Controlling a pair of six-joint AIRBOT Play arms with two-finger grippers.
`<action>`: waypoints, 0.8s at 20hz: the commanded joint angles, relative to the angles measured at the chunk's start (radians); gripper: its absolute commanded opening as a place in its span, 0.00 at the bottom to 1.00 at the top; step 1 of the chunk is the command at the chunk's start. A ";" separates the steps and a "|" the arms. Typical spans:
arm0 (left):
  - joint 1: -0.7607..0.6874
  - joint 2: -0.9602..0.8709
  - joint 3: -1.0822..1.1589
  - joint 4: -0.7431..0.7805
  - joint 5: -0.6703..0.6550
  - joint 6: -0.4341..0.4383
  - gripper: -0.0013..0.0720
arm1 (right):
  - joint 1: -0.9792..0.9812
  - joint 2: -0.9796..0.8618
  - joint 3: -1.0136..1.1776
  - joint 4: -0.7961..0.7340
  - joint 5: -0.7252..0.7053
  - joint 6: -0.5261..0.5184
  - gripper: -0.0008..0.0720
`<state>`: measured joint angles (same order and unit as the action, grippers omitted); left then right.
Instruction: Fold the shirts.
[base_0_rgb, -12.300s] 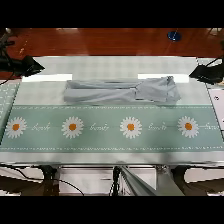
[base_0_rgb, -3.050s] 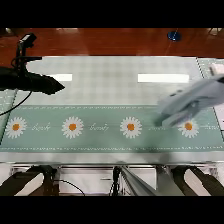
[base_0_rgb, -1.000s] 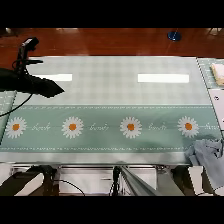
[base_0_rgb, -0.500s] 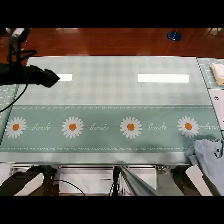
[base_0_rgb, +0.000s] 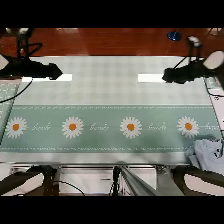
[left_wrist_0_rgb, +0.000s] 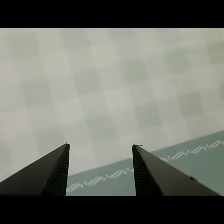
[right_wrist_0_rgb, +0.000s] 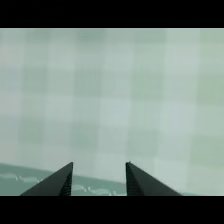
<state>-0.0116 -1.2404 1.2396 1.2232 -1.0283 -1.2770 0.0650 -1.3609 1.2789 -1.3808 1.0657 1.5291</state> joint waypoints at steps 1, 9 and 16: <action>-0.002 -0.137 0.083 0.150 -0.224 -0.130 0.64 | 0.153 -0.037 0.031 -0.283 0.225 0.098 0.61; -0.056 -0.254 0.208 0.135 -0.129 -0.131 0.67 | 0.148 -0.037 0.031 -0.260 0.192 0.101 0.62; -0.103 -0.284 0.208 0.159 -0.088 -0.120 0.67 | 0.148 -0.037 0.031 -0.225 0.040 0.117 0.69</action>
<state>-0.1036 -1.5116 1.4448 1.3746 -1.1320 -1.3991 0.2115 -1.3975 1.3087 -1.6131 1.1561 1.6402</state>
